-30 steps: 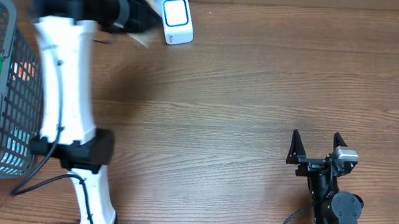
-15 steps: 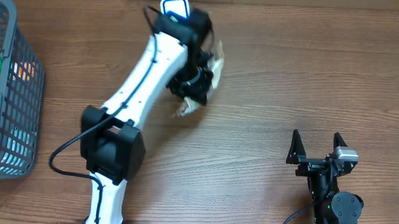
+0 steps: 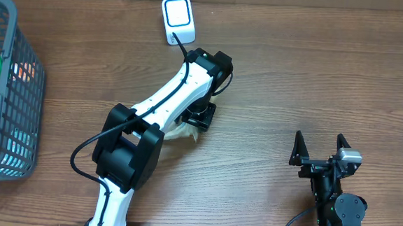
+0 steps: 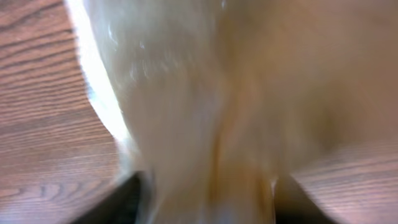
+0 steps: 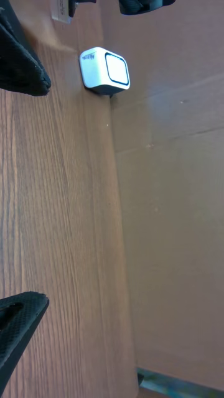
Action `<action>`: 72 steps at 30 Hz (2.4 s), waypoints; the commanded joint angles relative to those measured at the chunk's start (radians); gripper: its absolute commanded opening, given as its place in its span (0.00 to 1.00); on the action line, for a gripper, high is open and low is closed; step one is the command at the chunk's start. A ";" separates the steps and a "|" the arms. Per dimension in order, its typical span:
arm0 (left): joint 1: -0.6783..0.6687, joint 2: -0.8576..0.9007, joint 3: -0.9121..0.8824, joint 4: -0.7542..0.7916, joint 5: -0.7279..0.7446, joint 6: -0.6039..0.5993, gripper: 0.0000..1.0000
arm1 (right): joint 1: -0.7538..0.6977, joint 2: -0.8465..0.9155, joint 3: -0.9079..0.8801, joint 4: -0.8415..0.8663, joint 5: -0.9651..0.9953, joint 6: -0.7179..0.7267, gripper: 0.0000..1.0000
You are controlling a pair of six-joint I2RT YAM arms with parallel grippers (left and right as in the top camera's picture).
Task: Scan the item barcode
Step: 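Carry the bag forward and release it on the table center, then reach the left gripper back into the basket for a teal packet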
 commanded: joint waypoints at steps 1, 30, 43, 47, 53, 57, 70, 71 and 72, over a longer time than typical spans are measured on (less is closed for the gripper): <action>-0.006 -0.019 -0.011 0.000 -0.033 -0.019 0.81 | -0.002 -0.005 -0.010 0.005 0.005 -0.004 1.00; 0.576 -0.623 0.328 -0.097 -0.085 0.014 1.00 | -0.002 -0.005 -0.010 0.005 0.005 -0.004 1.00; 1.370 -0.549 0.243 -0.013 0.092 0.021 0.99 | -0.002 -0.005 -0.010 0.005 0.005 -0.004 0.99; 1.477 -0.460 0.188 0.005 0.104 0.017 0.97 | -0.002 -0.005 -0.010 0.005 0.005 -0.004 0.99; 1.509 -0.312 0.100 0.036 0.109 0.033 0.96 | -0.002 -0.005 -0.010 0.005 0.005 -0.004 1.00; 1.508 -0.214 0.065 0.042 0.109 0.066 0.94 | -0.002 -0.005 -0.010 0.005 0.005 -0.004 1.00; 1.492 0.037 0.058 0.011 0.135 0.204 0.91 | -0.002 -0.005 -0.010 0.005 0.005 -0.004 1.00; 1.492 0.051 0.058 0.012 0.135 0.209 0.90 | -0.002 -0.005 -0.010 0.005 0.005 -0.004 1.00; 1.492 0.065 0.058 0.013 0.135 0.209 0.89 | -0.002 -0.005 -0.010 0.005 0.005 -0.004 0.99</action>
